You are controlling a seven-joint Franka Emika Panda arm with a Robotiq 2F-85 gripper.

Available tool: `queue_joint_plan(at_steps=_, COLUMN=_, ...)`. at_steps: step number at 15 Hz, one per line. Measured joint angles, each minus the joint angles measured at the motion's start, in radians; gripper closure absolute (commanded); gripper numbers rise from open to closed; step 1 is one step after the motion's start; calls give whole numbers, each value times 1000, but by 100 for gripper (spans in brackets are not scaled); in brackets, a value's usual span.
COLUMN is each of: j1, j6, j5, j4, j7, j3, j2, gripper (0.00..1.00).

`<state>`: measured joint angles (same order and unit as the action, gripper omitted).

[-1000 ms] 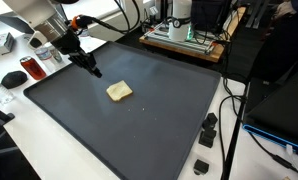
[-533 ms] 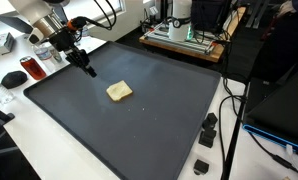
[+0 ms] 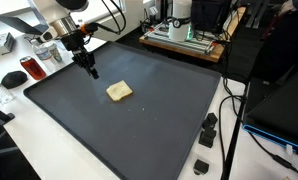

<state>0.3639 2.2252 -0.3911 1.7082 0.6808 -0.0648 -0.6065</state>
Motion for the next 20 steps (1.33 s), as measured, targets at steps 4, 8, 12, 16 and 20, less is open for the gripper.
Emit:
queue_joint_plan(at_steps=4, j1=14, j6=99, j5=-80, j4=166, j7=78, j3=-4, j2=109, gripper=95)
queue_joint_plan(at_steps=8, j1=14, j6=161, j5=-144, j4=315, j7=119, j3=-4, j2=218, gripper=95)
queue_joint_plan(at_steps=12, j1=-5, j6=184, j5=-157, j4=436, j7=78, j3=9, j2=317, gripper=95)
queue_joint_plan(at_steps=16, j1=-60, j6=183, j5=-154, j4=519, j7=-66, j3=42, j2=399, gripper=95)
queue_joint_plan(at_steps=20, j1=-120, j6=214, j5=-154, j4=562, j7=-209, j3=56, j2=457, gripper=95)
